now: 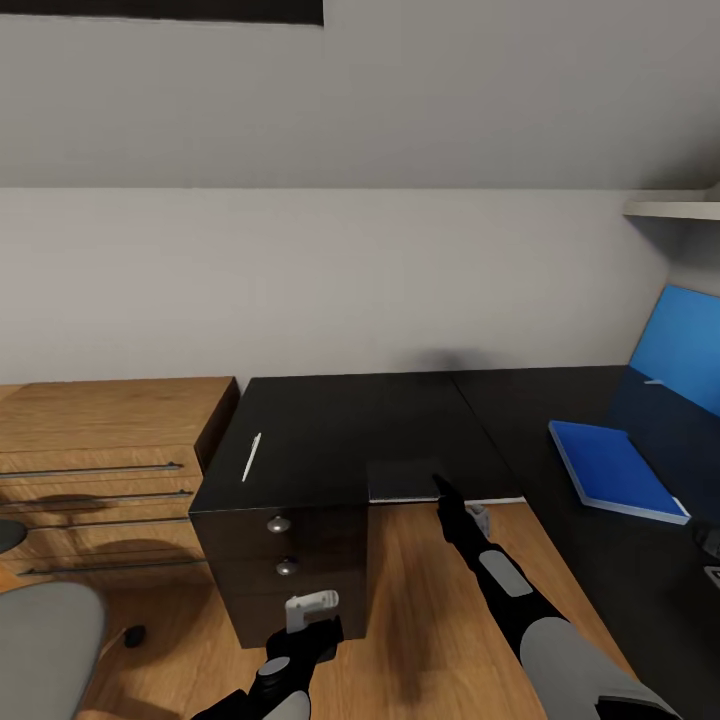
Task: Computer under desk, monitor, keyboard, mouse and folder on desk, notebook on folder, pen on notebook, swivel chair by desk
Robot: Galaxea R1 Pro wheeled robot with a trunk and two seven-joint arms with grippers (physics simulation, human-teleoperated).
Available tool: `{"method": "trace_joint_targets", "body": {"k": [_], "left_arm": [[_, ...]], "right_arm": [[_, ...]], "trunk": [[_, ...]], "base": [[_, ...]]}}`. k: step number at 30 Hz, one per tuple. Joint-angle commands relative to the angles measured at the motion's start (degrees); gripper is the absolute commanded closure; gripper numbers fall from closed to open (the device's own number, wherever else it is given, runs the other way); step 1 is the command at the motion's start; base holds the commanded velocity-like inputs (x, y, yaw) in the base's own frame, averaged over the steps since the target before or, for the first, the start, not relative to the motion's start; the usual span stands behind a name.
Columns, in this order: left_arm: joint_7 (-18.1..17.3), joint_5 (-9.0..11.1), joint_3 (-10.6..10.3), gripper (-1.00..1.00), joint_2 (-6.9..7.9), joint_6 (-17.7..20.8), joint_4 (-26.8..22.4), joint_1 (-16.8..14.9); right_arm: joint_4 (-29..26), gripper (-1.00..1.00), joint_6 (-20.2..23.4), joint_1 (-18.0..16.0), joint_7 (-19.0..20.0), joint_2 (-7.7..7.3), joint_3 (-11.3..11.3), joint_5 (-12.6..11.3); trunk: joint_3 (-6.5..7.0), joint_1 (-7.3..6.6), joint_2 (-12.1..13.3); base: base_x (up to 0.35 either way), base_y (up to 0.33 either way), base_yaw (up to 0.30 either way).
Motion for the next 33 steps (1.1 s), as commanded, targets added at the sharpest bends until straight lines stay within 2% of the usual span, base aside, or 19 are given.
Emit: {"method": "trace_joint_targets", "body": {"k": [1, 33], "left_arm": [[0.35, 0.05, -0.19, -1.0, 0.07, 0.26, -0.1, -0.08], [0.44, 0.01, -0.35, -1.0, 0.13, 0.16, -0.1, -0.08]], "right_arm": [[0.0, -1.0, 0.59, -0.04, 0.2, 0.05, -0.42, -0.5], [0.15, -1.0, 0.59, -0.05, 0.29, 0.05, -0.42, -0.46]], "trunk": [[-0.06, 0.0, -0.03], [-0.06, 0.0, -0.03]], "base": [[0.0, 0.0, 0.0], [-0.008, 0.0, 0.0]]}}
